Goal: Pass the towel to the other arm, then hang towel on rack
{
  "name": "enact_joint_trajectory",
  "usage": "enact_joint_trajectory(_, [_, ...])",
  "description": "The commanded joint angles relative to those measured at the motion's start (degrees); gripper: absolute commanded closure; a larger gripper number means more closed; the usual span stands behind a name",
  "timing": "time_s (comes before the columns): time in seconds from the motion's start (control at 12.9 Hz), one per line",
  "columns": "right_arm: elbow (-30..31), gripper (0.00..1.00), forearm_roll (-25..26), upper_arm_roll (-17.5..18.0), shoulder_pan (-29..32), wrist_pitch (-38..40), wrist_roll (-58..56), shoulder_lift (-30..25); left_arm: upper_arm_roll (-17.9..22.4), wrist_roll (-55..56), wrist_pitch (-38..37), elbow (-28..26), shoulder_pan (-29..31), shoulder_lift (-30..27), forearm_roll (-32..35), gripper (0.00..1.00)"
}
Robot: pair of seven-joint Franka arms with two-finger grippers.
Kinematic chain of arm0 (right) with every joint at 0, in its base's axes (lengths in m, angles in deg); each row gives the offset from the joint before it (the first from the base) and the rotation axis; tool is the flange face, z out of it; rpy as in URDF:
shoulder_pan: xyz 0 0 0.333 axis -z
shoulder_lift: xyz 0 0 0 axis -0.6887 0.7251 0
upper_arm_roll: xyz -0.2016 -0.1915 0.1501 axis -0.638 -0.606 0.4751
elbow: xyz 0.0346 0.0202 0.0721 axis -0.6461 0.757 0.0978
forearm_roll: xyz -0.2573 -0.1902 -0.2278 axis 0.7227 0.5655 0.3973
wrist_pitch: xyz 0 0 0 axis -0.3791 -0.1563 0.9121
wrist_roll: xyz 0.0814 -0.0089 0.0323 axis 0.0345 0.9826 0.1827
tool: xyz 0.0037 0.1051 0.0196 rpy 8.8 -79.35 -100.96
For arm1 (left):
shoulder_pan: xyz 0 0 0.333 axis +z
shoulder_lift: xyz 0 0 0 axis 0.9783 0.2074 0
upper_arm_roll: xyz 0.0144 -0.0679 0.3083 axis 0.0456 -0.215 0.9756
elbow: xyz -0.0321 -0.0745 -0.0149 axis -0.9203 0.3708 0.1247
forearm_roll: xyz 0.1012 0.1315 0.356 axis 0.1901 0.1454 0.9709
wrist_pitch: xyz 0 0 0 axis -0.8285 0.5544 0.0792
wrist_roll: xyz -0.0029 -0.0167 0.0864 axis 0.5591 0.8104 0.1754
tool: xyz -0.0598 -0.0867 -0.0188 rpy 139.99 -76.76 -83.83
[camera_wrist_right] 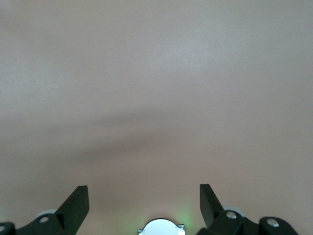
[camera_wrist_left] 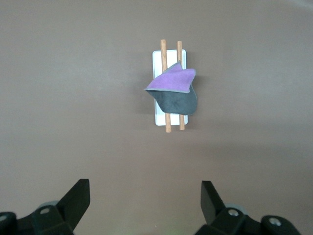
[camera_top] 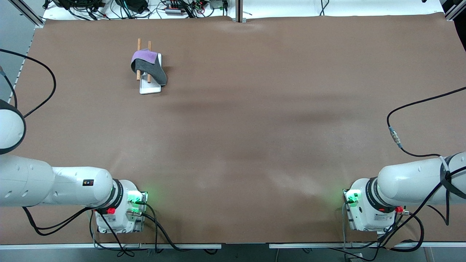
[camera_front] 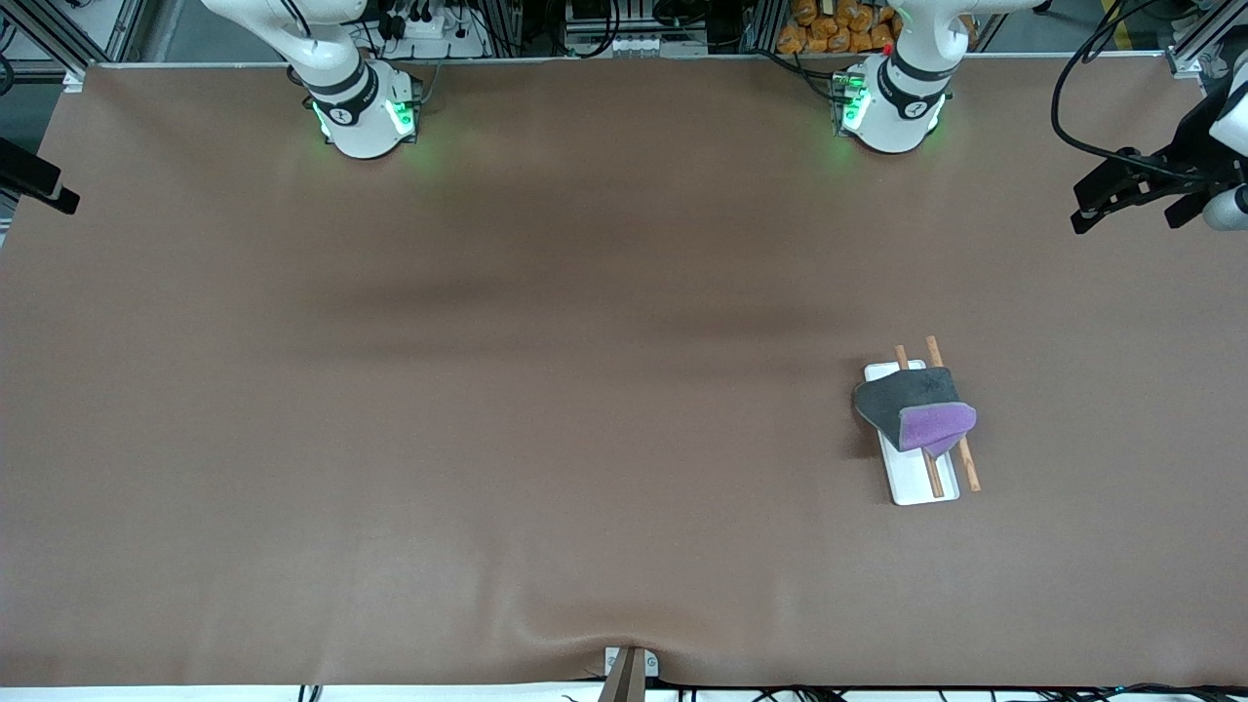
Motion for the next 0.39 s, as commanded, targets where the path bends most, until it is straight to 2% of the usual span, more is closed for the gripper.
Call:
enact_joint_trajectory(0.0, [-0.4,0.0,0.2,0.5,0.9,0.0,0.5,-0.1,0.4,-0.9,-0.7,1.6,-0.4,0.1,2.7,0.0])
enact_joint_trajectory(0.31, [-0.4,0.0,0.1,0.5,0.9,0.0,0.5,-0.1,0.5,-0.9,-0.8,2.0,-0.3,0.0,2.7,0.0])
